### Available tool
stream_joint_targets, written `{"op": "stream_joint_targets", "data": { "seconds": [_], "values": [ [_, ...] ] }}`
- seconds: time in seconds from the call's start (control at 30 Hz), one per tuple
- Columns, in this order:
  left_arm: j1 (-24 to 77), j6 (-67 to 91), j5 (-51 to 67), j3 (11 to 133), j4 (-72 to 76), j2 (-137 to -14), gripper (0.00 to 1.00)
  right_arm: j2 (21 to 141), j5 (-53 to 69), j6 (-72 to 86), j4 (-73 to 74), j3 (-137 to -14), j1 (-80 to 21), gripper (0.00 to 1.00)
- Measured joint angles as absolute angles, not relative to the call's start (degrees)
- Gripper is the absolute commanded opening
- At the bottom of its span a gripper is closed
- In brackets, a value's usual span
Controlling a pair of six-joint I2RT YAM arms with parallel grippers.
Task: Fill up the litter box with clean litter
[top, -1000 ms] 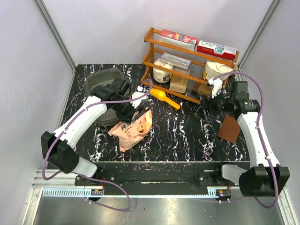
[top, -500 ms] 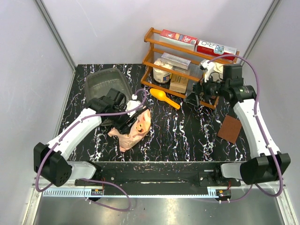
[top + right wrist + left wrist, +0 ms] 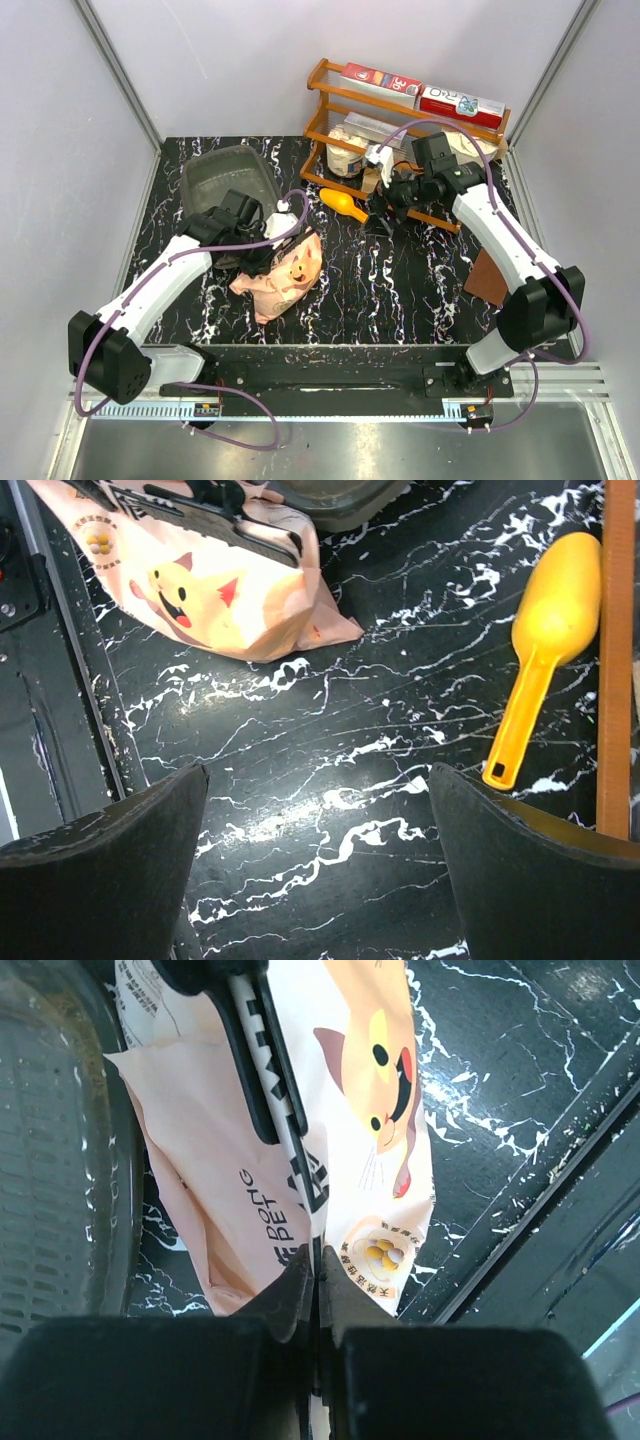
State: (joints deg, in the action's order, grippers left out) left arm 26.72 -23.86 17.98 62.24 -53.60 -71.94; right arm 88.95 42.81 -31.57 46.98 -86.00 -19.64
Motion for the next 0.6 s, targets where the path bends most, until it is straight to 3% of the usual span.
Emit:
{"op": "stream_joint_targets", "data": {
  "seconds": [0.6],
  "values": [
    [25.12, -50.26, 24.27, 62.19, -58.26, -69.17, 0.00, 87.83, 43.75, -40.60, 44.64, -83.85, -23.38, 0.96]
  ]
}}
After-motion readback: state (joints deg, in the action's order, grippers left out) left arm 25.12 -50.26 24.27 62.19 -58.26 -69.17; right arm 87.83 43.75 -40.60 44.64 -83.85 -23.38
